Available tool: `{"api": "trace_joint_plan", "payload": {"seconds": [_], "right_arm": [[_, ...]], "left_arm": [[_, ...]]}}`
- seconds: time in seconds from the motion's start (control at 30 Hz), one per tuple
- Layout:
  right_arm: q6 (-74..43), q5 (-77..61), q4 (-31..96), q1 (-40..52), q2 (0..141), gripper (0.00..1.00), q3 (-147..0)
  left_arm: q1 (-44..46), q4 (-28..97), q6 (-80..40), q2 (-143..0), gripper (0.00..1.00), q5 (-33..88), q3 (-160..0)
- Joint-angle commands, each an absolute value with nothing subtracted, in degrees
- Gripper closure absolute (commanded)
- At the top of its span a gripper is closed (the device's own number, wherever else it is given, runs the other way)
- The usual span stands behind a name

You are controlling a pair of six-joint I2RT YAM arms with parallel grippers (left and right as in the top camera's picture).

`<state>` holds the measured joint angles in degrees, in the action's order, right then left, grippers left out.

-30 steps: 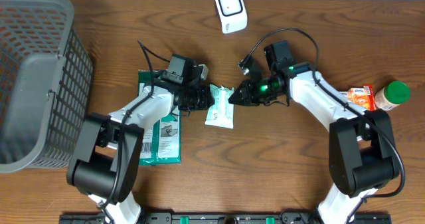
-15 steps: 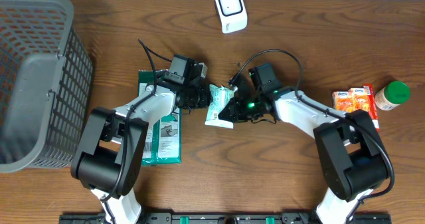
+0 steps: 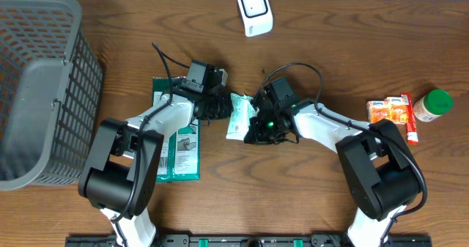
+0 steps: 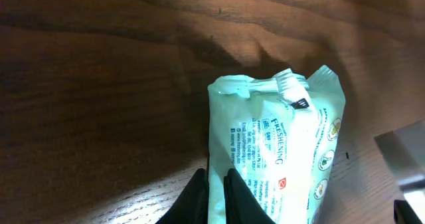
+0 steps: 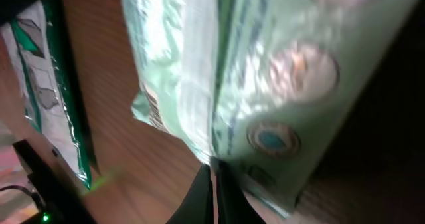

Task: Scan the item barcode
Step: 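Lower the right gripper and grasp the wipes pouch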

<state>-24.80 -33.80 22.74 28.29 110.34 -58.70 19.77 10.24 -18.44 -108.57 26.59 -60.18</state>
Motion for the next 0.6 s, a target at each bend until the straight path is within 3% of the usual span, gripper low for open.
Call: {"api": "trace_joint_plan", "payload": {"seconds": [0.0,0.13,0.27,0.3,0.37,0.57], "right_arm": [[-25.65,-31.77,24.01,28.60,111.70,0.98,-58.35],[-24.10,-35.31,24.53,27.55,109.95,0.96,-59.77],[-18.68,-35.40,30.26,25.19,105.41,0.77,-64.95],[-17.89,-35.42,31.53,24.05,104.01,0.67,-66.37],[-17.91,-35.44,30.87,22.44,103.07,0.61,-66.70],[-17.72,-35.44,27.66,21.10,107.02,0.61,-66.67]], "left_arm": [[19.84,10.31,-18.74,-109.45,0.88,25.82,-59.94],[19.42,9.96,-18.74,-108.64,0.88,25.87,-60.29],[17.69,10.17,-19.18,-104.07,0.88,26.63,-61.58],[17.26,10.68,-19.79,-101.65,0.87,26.72,-61.58],[17.32,13.28,-19.86,-99.11,0.83,26.72,-61.58],[19.05,17.08,-19.55,-102.43,0.84,26.24,-59.37]]}}
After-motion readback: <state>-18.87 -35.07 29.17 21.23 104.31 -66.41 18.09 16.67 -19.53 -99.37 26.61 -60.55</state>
